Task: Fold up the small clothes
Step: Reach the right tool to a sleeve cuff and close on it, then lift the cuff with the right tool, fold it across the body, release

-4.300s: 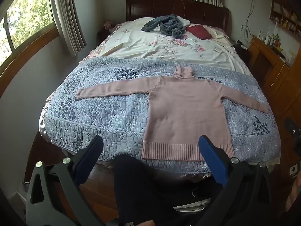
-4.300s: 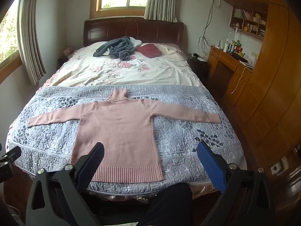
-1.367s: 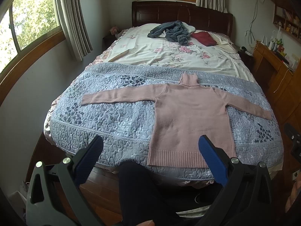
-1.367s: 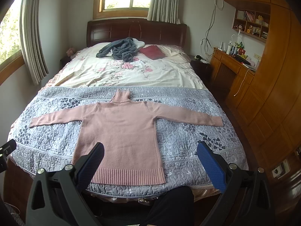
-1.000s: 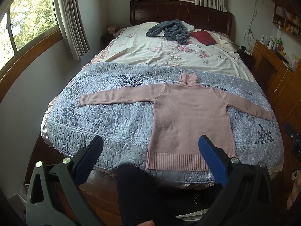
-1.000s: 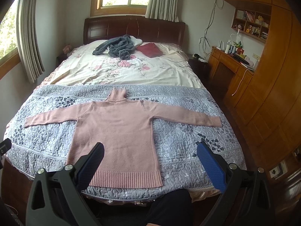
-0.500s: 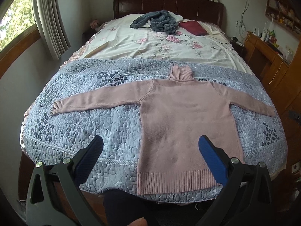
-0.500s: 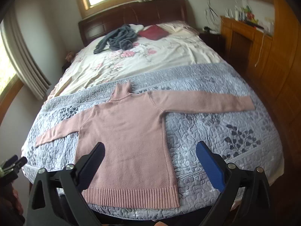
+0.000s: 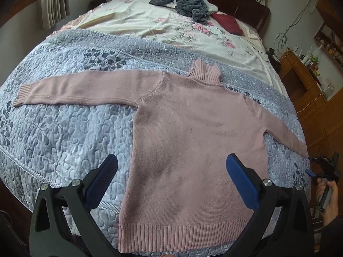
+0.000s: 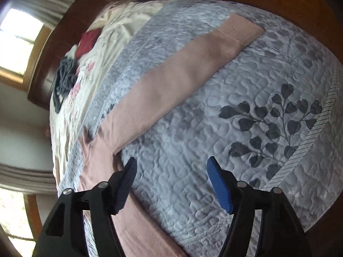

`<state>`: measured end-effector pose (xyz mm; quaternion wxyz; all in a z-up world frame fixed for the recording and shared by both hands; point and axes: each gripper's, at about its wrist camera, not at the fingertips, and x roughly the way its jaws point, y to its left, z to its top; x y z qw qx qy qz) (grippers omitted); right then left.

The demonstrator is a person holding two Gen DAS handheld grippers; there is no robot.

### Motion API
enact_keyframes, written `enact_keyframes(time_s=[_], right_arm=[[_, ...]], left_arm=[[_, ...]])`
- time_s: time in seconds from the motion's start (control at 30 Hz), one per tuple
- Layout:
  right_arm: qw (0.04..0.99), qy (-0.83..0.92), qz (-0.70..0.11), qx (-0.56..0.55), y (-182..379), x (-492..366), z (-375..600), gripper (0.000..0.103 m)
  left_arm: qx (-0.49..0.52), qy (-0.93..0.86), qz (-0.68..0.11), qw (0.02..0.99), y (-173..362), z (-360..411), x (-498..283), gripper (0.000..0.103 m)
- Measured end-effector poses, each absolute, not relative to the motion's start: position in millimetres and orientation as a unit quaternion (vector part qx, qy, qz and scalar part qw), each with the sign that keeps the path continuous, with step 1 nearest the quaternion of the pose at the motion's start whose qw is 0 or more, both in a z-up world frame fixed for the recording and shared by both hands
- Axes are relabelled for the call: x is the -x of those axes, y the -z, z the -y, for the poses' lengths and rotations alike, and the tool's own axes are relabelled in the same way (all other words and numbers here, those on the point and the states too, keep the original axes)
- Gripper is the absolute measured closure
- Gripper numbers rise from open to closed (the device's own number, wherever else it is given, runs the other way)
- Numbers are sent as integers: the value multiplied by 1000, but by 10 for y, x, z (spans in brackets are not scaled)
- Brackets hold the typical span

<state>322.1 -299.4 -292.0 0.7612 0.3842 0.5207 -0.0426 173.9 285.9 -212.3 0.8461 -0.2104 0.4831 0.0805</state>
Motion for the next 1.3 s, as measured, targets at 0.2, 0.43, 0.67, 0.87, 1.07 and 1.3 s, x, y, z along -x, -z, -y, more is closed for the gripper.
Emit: enact_keyframes(time_s=[0.2, 0.43, 0.67, 0.87, 1.07, 1.3], right_arm=[[718, 85, -471, -506, 3361, -3479, 3918, 38], [691, 107, -366, -614, 3663, -3660, 4728, 53], [700, 132, -348, -610, 3833, -3911, 5051, 68], [697, 155, -356, -602, 4007, -4108, 5088, 68], [710, 155, -358, -586, 4033, -4211, 5059, 70], [755, 131, -362, -531, 3707, -4347, 4882, 93]], left_arm=[[231, -72, -491, 837, 2285, -2769, -1874, 3], [260, -82, -473, 838, 2336, -2734, -1998, 3], [284, -85, -478, 827, 2480, -2716, -2145, 3], [331, -80, -469, 815, 2629, -2760, -2270, 3], [394, -72, -491, 774, 2928, -2826, -2466, 3], [425, -32, -492, 759, 2993, -2825, -2630, 3]])
